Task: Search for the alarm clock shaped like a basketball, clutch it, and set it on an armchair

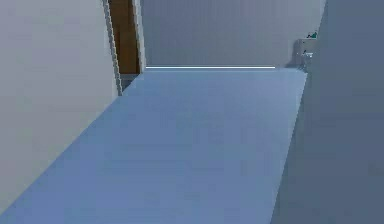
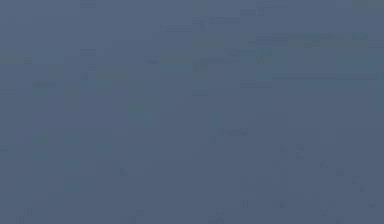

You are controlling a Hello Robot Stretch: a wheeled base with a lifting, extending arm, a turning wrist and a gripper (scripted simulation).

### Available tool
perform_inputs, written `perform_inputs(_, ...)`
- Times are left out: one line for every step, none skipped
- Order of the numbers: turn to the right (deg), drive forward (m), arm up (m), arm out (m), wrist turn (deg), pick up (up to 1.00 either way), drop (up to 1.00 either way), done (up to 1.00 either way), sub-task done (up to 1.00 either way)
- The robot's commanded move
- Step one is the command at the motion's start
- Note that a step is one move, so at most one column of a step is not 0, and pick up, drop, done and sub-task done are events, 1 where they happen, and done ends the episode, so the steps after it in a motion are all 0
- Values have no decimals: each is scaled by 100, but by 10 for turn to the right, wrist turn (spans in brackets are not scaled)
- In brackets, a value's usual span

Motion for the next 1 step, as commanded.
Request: perform_inputs(0,100,0,0,0,0,0,0,0)
